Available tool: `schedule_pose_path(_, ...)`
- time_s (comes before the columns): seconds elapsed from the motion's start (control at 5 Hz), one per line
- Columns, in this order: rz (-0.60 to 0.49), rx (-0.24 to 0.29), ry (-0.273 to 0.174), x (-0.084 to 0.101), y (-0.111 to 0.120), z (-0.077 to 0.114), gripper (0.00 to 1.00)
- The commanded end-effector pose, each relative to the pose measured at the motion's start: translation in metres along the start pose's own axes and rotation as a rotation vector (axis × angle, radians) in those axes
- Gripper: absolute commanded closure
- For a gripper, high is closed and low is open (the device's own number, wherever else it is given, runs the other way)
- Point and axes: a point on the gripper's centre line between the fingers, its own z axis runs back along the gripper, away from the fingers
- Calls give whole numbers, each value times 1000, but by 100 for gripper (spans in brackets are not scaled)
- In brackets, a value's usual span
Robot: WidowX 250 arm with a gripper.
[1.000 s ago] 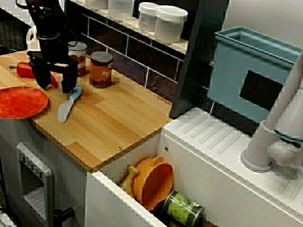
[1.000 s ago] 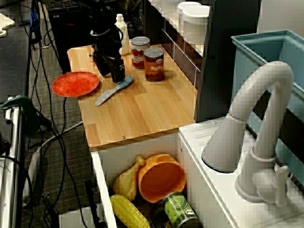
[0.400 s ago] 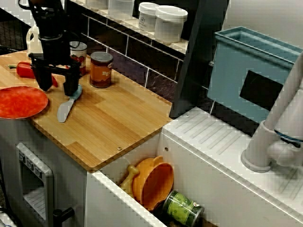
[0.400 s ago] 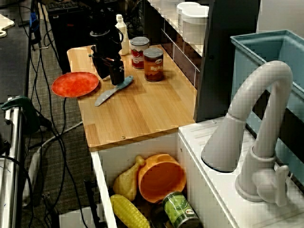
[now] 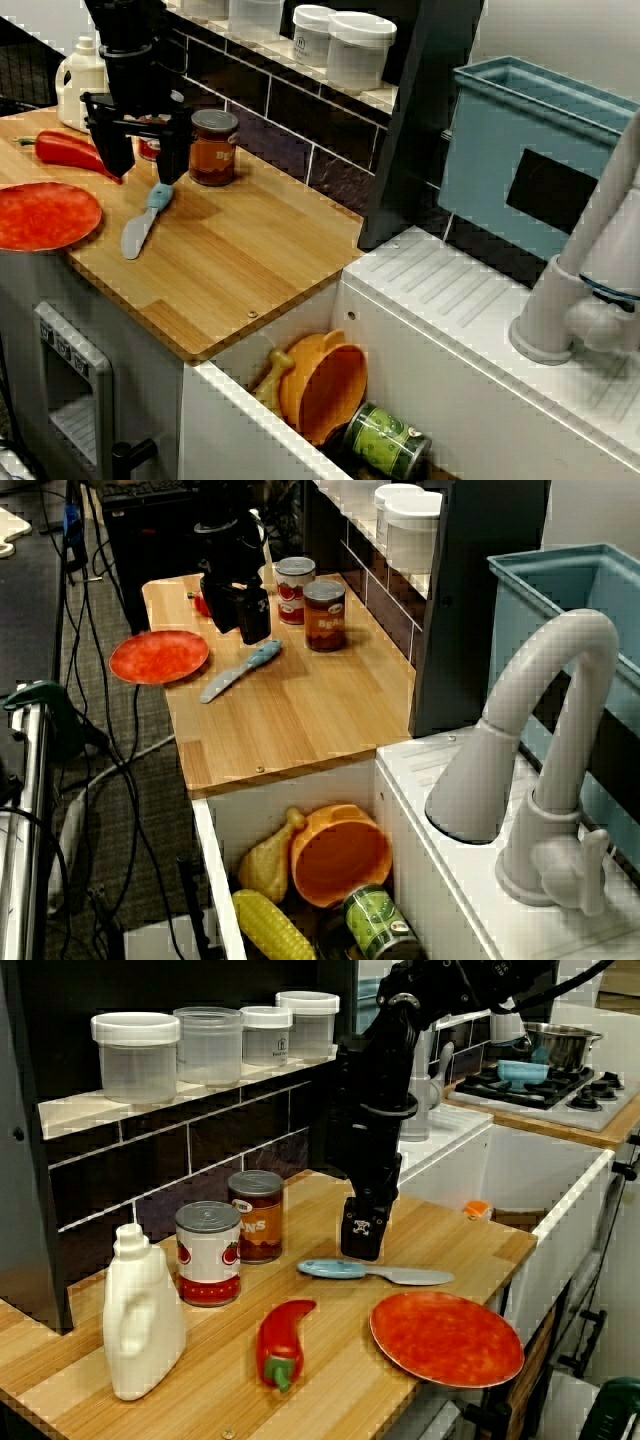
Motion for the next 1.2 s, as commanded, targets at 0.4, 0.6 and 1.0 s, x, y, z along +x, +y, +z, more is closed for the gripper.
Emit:
schedule_pose_path(0.4,-16,36,-110,15,-3,2,0)
schedule_pose_path(0.6,-16,49,-111,19,-7,-6,0)
schedule_pose_path(1.0,-27,81,-105,26,-9,-19,0)
